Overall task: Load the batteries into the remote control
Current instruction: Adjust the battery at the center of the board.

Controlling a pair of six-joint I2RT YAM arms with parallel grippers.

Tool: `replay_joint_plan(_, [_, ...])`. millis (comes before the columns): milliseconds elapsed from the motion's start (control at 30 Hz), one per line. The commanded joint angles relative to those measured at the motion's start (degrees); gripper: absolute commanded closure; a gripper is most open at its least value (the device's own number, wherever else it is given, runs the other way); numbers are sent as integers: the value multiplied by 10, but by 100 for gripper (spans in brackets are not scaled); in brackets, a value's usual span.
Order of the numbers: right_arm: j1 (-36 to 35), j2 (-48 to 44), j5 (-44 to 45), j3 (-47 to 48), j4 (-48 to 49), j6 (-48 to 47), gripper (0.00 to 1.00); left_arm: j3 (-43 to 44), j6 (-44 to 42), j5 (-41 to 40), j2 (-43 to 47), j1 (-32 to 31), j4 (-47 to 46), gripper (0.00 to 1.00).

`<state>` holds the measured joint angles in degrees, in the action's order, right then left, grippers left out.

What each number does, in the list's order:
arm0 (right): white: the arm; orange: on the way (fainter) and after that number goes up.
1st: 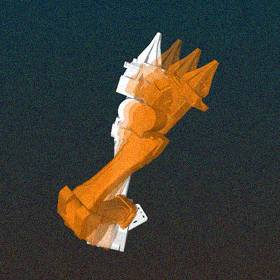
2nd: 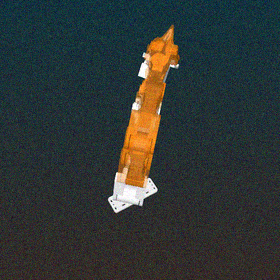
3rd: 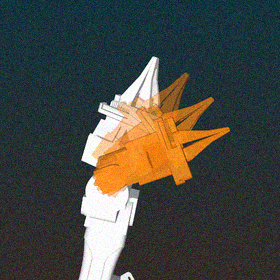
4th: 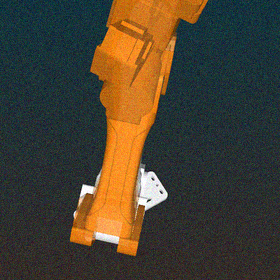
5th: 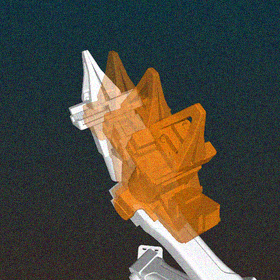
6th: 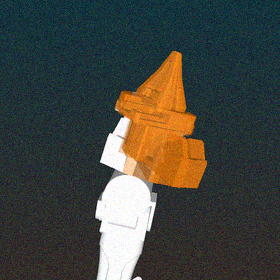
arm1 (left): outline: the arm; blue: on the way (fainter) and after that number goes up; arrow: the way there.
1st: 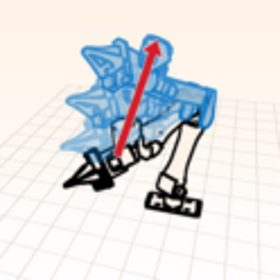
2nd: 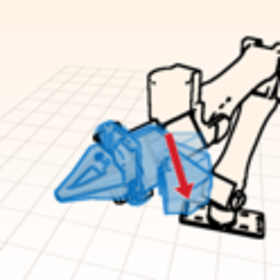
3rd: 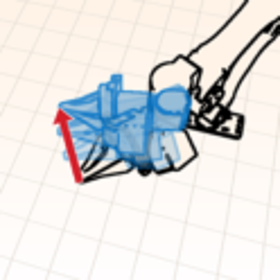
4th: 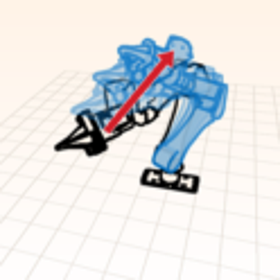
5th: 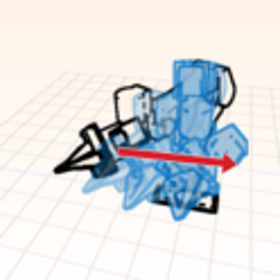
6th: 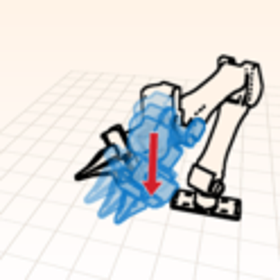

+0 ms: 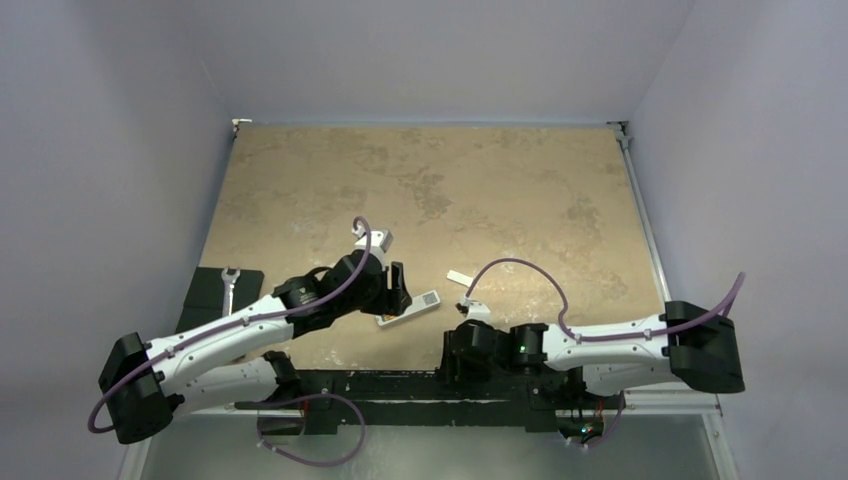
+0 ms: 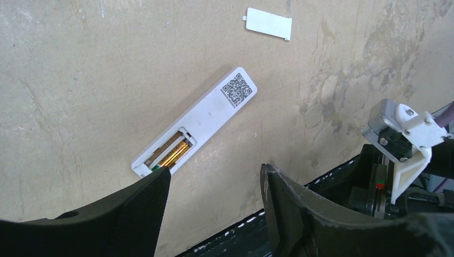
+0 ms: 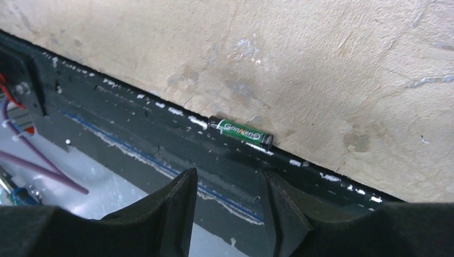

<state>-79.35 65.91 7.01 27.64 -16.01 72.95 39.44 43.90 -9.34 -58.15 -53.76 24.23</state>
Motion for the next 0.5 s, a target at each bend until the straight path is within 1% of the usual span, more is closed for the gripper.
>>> replay_joint_plan(0, [-4, 34, 33, 24, 21, 38, 46, 20, -23, -19, 19, -1, 21, 37])
replay_joint_plan(200, [-4, 48, 66, 39, 6, 53, 45, 17, -33, -19, 29, -2, 29, 37])
replay_joint_plan(467, [-4, 71, 81, 48, -25, 80, 45, 15, -41, -26, 32, -1, 36, 37])
